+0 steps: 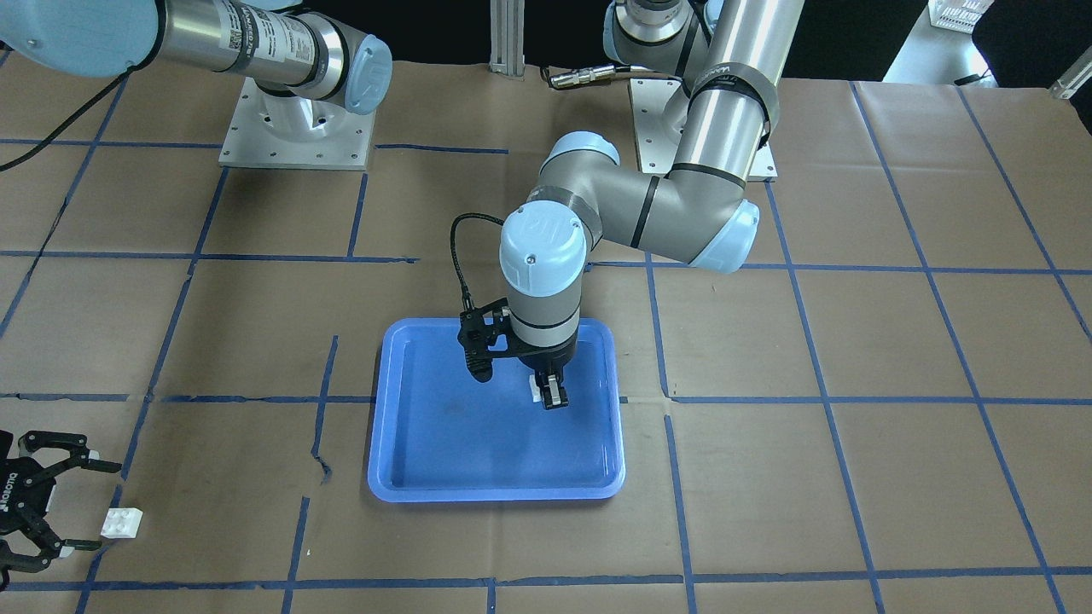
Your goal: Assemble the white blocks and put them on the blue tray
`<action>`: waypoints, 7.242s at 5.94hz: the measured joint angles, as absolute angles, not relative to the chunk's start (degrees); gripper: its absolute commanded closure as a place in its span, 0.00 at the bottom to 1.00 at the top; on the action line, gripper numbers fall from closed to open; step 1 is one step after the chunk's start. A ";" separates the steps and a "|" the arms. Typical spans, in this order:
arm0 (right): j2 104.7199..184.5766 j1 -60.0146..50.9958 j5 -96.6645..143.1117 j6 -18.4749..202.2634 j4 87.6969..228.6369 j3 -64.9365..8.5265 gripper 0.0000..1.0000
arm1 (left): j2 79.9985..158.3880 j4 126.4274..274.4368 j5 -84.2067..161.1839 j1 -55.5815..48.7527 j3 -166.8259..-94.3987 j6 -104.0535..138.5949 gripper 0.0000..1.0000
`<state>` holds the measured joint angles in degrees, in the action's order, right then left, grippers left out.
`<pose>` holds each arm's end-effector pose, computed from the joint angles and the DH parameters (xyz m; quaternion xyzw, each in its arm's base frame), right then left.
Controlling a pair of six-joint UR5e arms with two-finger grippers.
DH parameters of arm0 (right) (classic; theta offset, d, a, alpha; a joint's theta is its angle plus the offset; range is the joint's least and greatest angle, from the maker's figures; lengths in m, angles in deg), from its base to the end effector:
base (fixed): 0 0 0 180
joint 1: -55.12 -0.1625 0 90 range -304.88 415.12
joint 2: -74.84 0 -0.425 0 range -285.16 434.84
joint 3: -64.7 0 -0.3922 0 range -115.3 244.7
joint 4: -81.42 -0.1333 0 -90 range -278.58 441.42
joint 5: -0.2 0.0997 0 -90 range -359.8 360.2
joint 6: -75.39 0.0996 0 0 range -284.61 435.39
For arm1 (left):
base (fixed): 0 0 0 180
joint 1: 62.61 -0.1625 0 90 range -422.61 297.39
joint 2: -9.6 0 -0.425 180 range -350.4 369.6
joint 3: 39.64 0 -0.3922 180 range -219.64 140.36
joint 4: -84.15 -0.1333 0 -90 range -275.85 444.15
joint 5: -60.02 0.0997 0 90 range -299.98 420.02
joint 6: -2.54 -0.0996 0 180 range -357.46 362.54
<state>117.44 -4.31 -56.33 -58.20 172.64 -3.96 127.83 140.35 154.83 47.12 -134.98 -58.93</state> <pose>-0.2045 -0.7163 0.1606 -0.6935 0.6305 -0.2501 0.2428 -0.3296 -0.5489 0.2212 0.6501 0.7587 0.0131 0.0399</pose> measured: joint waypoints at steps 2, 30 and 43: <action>116.72 -4.29 -56.20 -59.70 173.37 -3.91 0.04 | 131.00 138.11 154.74 48.10 -135.02 -60.87 0.99; 133.40 -39.67 -47.87 -2.10 240.49 -49.56 0.60 | 93.05 171.06 150.13 31.53 -130.40 15.55 0.01; 133.29 -39.97 -47.97 -1.16 239.89 -49.71 0.60 | 93.01 173.36 146.86 25.66 -130.58 1.49 0.01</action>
<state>133.29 -39.97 -47.97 -1.16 239.89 -49.71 93.01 173.36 146.86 25.66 -130.58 1.49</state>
